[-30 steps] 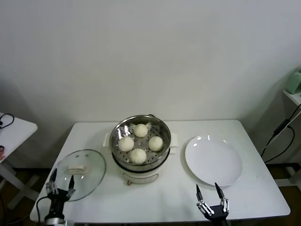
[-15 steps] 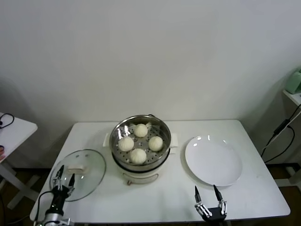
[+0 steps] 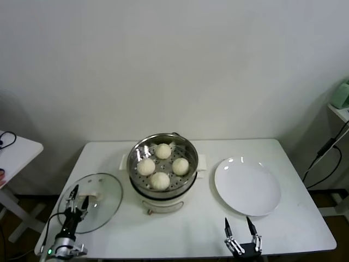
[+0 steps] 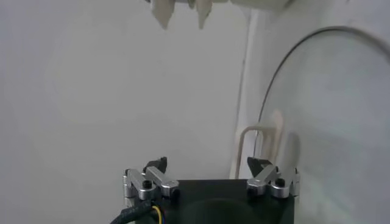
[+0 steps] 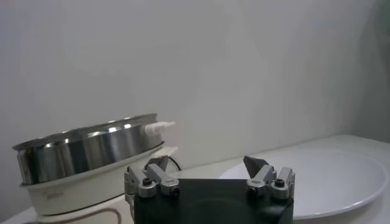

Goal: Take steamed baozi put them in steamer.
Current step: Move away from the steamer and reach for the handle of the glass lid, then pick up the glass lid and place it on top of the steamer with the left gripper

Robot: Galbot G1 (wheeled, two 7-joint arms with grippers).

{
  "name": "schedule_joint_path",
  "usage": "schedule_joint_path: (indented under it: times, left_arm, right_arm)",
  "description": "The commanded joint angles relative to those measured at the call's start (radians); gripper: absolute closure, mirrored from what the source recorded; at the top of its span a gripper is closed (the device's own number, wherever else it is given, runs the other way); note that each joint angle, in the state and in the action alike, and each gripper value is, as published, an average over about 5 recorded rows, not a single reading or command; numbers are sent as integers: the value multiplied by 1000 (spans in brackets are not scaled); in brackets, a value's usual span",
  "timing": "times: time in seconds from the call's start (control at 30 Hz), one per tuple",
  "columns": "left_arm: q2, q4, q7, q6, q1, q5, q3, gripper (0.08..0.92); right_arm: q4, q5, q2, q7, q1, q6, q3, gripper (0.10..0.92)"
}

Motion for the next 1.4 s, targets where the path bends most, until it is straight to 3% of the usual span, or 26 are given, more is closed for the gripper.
schedule_joint_path:
  times: [0.03,0.4,0.5,1.2,1.4]
  left_arm:
    - [3,19,27,20,-46,23,3,177]
    - [2,30,33,25,-56,37,8,177]
    - [1,36,33,25,-59,41,10,212]
    - [-8,30,26,18,-49,51,11,812]
    - [-7,0,29,26,-45,51,6,861]
  right_arm:
    - [1,-1,3,-1,-3,5,-1,203]
    - [11,2,6,2,-10,9,-2,203]
    - [17,2,7,2,-15,11,-6,203]
    - [23,9,13,9,-23,22,-10,203]
    - [32,10,12,9,-27,26,-8,203]
